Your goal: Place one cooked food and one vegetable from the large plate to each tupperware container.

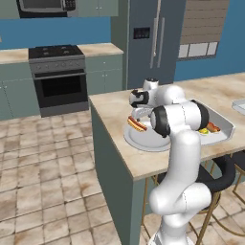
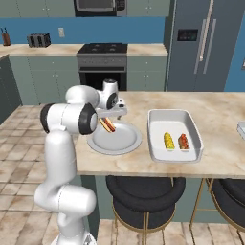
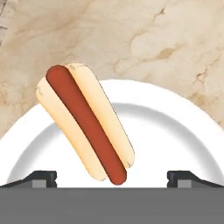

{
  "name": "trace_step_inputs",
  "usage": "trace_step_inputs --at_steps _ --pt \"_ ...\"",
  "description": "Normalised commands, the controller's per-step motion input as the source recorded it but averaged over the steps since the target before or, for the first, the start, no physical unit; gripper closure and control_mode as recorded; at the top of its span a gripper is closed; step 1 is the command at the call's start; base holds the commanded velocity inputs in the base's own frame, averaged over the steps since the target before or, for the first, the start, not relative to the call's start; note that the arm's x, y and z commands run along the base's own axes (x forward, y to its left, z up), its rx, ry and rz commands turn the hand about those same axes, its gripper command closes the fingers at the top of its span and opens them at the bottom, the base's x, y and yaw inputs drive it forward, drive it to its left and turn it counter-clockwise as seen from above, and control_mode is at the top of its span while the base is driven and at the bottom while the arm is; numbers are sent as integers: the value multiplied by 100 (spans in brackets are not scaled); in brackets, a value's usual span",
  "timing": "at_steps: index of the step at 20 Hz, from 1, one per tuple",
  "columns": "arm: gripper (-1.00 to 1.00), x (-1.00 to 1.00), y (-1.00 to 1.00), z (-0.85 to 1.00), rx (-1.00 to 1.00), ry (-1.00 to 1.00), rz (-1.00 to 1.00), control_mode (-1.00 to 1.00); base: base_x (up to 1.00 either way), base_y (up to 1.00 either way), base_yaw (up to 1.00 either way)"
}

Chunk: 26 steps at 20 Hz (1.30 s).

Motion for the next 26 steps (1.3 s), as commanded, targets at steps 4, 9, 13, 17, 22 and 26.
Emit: trace_step_inputs --at_steps 4,9,13,17,22,26 --pt "-100 -2 0 -21 0 1 11 -100 0 0 0" --pt "-100 -17 14 -15 0 0 15 -100 0 0 0" --pt "-100 0 8 -17 0 0 14 -100 0 0 0" --pt "-100 0 0 -20 0 0 9 -100 0 0 0" --pt "-100 2 0 -23 0 0 6 -100 0 0 0" --pt "-100 5 0 -21 0 0 2 -100 0 0 0"
